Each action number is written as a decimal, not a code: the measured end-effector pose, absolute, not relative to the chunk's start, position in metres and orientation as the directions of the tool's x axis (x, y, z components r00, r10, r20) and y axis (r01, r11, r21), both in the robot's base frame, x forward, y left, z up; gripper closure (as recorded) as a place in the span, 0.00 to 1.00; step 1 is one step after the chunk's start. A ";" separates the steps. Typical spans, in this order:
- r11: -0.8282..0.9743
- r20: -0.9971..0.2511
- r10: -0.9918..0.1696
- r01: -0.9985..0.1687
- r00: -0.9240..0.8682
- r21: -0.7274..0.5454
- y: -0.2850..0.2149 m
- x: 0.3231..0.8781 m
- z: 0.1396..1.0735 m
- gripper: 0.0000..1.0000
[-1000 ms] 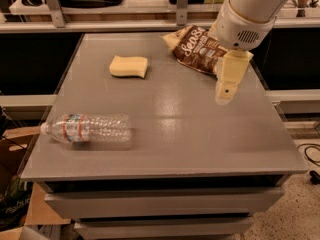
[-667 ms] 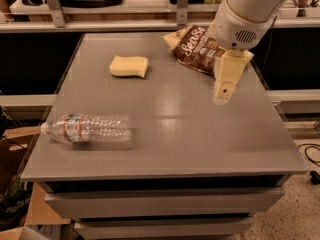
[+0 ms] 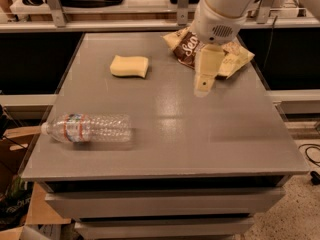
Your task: Move sponge near water bottle
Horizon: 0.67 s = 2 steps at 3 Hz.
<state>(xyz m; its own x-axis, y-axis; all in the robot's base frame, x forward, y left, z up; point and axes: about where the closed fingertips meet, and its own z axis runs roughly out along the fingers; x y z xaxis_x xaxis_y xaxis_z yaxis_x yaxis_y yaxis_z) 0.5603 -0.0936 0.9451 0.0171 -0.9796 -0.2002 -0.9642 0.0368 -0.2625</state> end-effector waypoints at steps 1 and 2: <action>0.007 -0.187 -0.981 -0.966 0.043 -0.257 -0.057 0.585 0.946 0.00; -0.015 -0.180 -0.982 -0.966 0.064 -0.258 -0.016 0.606 0.951 0.00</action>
Offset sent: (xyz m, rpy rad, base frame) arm 0.0703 0.1282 0.0111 -0.0382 0.0198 0.0745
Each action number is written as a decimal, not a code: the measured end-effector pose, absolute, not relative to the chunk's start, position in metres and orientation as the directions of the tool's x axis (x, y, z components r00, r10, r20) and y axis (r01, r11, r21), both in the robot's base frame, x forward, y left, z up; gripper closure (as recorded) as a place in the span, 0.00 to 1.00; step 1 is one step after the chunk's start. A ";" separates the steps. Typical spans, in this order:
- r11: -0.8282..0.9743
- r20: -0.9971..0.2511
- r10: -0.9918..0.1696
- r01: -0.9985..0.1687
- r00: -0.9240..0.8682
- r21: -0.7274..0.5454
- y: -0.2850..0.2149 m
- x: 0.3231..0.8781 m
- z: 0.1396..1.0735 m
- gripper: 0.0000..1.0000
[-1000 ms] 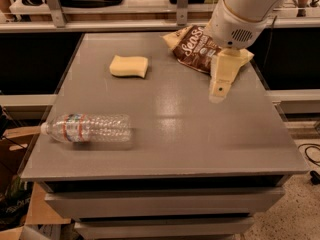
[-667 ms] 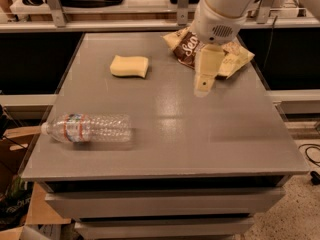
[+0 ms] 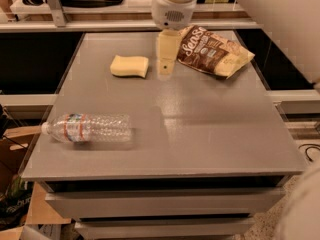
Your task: Move sponge near water bottle
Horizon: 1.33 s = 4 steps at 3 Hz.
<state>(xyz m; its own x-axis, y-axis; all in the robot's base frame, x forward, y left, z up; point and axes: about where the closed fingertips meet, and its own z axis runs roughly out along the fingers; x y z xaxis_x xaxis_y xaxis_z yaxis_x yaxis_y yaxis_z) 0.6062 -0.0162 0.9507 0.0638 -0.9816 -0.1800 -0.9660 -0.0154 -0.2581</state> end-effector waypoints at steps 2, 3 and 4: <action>-0.050 -0.173 -0.980 -0.968 0.095 -0.244 0.063 0.643 0.941 0.00; -0.050 -0.172 -0.981 -0.973 0.090 -0.225 0.087 0.655 0.930 0.00; -0.038 -0.170 -0.983 -0.979 0.073 -0.201 0.103 0.663 0.919 0.00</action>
Offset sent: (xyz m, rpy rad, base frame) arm 0.0493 0.1134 -0.0183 -0.0349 0.0514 0.0393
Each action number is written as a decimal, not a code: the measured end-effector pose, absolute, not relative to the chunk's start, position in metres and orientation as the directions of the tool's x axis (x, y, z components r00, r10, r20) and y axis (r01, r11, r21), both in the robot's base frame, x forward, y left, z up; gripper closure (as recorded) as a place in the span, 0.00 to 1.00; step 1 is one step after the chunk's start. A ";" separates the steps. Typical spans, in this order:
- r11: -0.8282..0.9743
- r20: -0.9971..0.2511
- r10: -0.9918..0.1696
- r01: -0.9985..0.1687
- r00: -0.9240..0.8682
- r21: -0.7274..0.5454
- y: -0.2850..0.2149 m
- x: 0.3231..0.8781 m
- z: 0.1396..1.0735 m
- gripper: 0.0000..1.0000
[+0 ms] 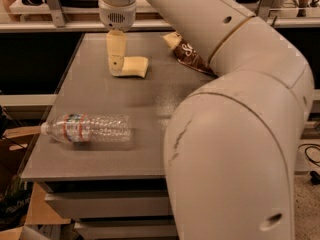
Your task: Move sponge near water bottle
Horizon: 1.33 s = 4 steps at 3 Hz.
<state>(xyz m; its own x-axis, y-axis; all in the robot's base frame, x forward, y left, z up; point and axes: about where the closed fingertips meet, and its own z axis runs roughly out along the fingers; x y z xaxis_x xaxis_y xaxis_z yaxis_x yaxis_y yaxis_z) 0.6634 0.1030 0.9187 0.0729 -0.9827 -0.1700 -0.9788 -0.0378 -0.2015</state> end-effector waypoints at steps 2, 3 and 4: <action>0.002 -0.163 -0.986 -0.988 0.024 -0.157 0.116 0.678 0.889 0.00; 0.019 -0.172 -0.985 -0.988 0.008 -0.156 0.109 0.683 0.876 0.00; 0.037 -0.186 -0.982 -0.988 -0.008 -0.150 0.097 0.687 0.862 0.00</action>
Offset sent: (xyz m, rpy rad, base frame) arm 0.0124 0.0022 -0.0460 -0.0426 0.1005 -0.0727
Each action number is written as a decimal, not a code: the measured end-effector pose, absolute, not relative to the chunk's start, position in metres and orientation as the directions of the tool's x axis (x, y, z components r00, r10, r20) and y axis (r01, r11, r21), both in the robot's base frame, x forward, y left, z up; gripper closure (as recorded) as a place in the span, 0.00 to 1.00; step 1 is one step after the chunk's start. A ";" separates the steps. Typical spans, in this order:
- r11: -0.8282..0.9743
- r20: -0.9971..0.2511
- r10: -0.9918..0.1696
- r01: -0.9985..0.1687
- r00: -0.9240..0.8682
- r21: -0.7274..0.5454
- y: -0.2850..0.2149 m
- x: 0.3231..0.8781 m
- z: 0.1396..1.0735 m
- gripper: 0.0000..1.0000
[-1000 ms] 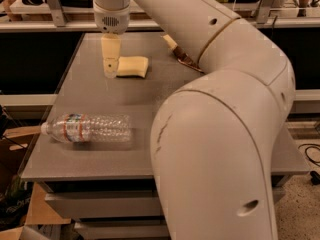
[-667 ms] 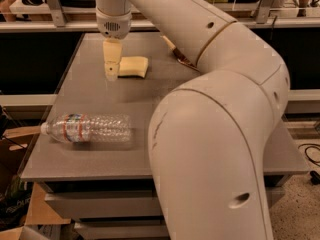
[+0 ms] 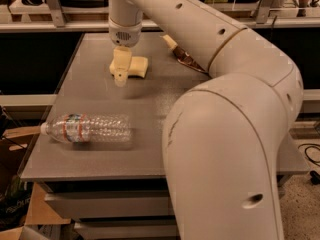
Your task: Move sponge near water bottle
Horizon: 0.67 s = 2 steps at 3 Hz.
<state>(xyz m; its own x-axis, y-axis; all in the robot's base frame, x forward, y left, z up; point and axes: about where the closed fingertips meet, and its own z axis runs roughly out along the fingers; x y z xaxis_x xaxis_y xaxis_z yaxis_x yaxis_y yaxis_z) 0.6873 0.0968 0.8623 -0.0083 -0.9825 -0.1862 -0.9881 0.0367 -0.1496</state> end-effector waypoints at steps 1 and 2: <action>0.051 -0.197 -0.980 -0.991 -0.025 -0.128 0.083 0.690 0.846 0.00; 0.055 -0.203 -0.979 -0.992 -0.032 -0.111 0.075 0.690 0.835 0.18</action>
Offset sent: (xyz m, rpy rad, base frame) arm -0.0011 -0.0357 -0.0353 0.0219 0.0613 -0.0230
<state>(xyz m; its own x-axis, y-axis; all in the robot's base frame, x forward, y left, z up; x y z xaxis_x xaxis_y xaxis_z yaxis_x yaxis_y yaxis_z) 0.6898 0.0753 0.8349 -0.0318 -0.9786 -0.2034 -0.9923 0.0553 -0.1108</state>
